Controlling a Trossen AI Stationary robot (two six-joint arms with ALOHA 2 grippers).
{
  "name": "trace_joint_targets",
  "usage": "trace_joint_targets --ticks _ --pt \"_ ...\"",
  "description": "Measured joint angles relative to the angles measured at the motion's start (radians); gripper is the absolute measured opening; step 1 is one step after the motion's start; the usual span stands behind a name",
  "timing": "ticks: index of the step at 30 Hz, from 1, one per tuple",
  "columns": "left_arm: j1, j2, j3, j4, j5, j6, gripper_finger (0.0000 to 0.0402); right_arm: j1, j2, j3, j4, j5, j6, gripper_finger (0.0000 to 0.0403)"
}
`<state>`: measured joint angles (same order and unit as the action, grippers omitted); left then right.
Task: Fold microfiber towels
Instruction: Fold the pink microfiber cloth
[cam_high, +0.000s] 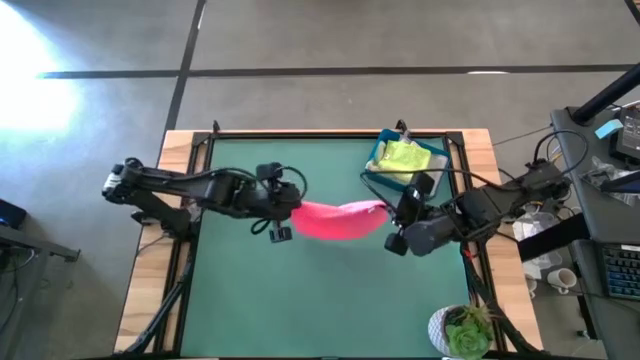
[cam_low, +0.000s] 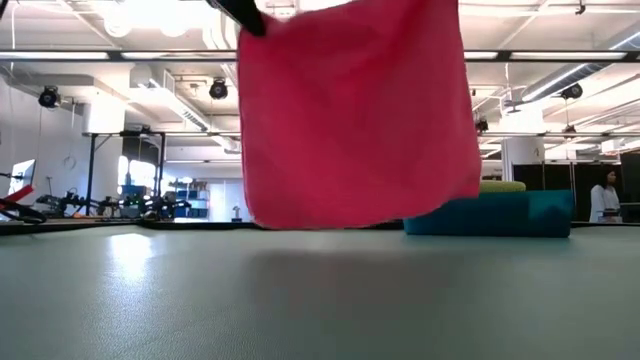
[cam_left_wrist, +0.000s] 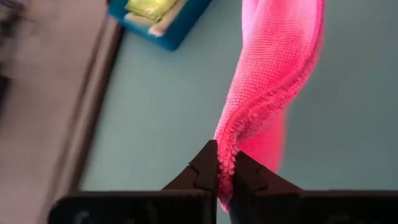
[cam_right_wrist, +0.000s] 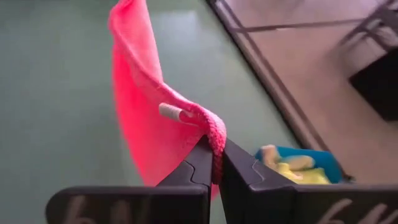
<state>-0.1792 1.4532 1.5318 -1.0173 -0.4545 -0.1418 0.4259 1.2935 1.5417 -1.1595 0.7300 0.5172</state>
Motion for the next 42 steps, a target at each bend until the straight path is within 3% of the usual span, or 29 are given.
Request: trace_joint_targets --ticks 7,11,14,19,23,30,33,36,42 --pt "0.098 0.032 0.033 0.028 -0.057 0.168 0.0 -0.097 0.005 -0.004 -0.102 0.104 -0.044 0.0008" --pt "0.131 0.026 0.039 0.027 -0.06 0.203 0.0 -0.116 0.002 -0.004 -0.085 0.104 -0.139 0.0008" --pt "0.132 0.01 0.035 0.028 -0.029 0.187 0.0 -0.115 0.002 -0.005 -0.084 -0.019 -0.181 0.0008" --pt "0.102 0.004 -0.01 0.022 0.287 -0.009 0.0 -0.097 0.015 -0.043 -0.06 -0.293 -0.083 0.0008" --pt "0.039 0.013 -0.126 0.056 0.37 -0.121 0.0 -0.054 0.045 -0.15 0.098 -0.499 -0.038 0.0008" --pt "-0.064 0.015 -0.415 0.392 0.537 -0.368 0.0 0.038 0.109 -0.399 0.398 -0.677 0.075 0.0008" --pt "-0.095 0.027 -0.496 0.497 0.6 -0.446 0.0 0.054 0.133 -0.482 0.48 -0.711 0.12 0.0008" --pt "-0.101 0.039 -0.543 0.494 0.6 -0.481 0.0 0.048 0.15 -0.541 0.529 -0.694 0.159 0.0008" --pt "-0.069 0.051 -0.565 0.496 0.482 -0.478 0.0 -0.019 0.133 -0.584 0.503 -0.603 0.206 0.0008"
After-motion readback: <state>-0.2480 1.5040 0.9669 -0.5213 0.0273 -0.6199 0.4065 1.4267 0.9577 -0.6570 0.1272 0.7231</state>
